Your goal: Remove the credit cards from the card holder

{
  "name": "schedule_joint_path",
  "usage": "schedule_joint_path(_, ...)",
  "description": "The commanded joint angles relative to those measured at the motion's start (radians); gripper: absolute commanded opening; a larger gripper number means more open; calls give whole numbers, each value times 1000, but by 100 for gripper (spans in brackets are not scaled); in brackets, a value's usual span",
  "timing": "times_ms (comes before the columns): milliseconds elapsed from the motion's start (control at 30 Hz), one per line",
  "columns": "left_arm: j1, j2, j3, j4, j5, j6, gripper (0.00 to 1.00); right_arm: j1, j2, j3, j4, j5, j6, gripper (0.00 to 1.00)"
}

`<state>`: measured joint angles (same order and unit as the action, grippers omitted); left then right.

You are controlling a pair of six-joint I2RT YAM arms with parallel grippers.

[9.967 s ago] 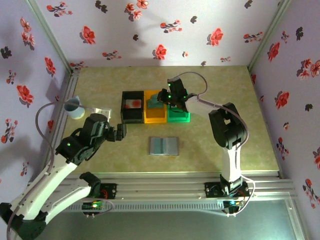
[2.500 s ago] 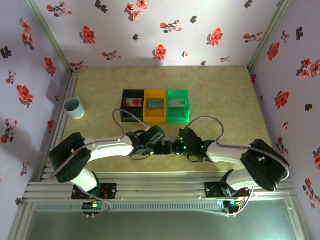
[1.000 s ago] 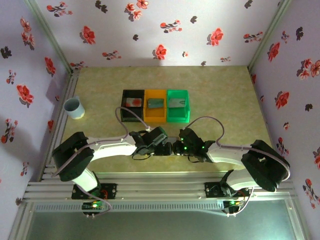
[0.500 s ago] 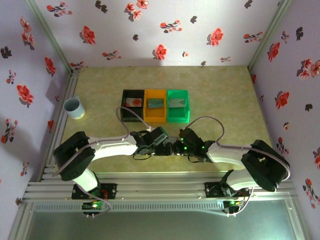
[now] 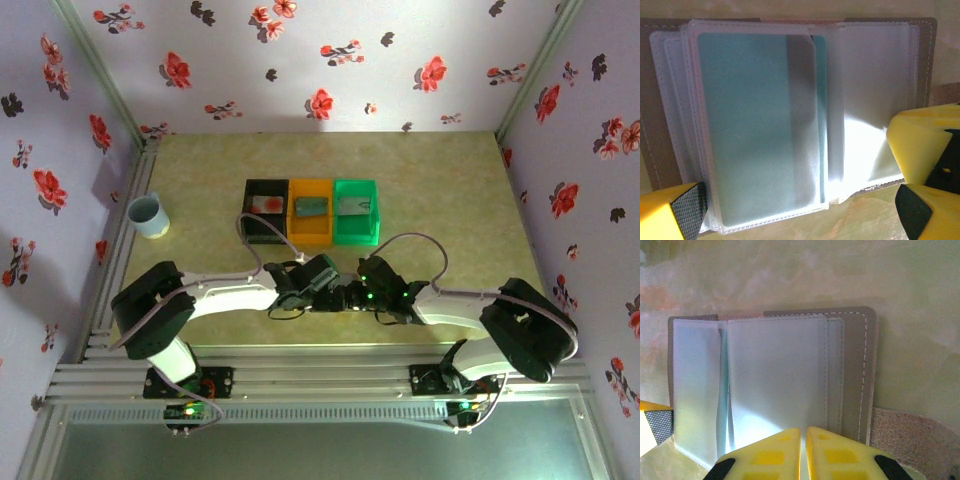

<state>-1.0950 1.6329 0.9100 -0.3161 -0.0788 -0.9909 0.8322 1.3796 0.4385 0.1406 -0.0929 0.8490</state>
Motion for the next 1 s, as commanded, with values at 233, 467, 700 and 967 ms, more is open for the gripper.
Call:
schedule_joint_path(233,-12,12,33,1,-7,11,100,6,39,-17,-46,24,-1,12)
schedule_joint_path(467,-13,5,41,2,-7,12,100,6,39,-19,-45,24,-1,12)
schedule_joint_path(700,-14,2,44,4,-6,12,99,6,35,-24,-44,24,-1,12)
schedule_joint_path(967,-17,0,47,20,-4,12,98,6,41,-24,-38,21,0,12)
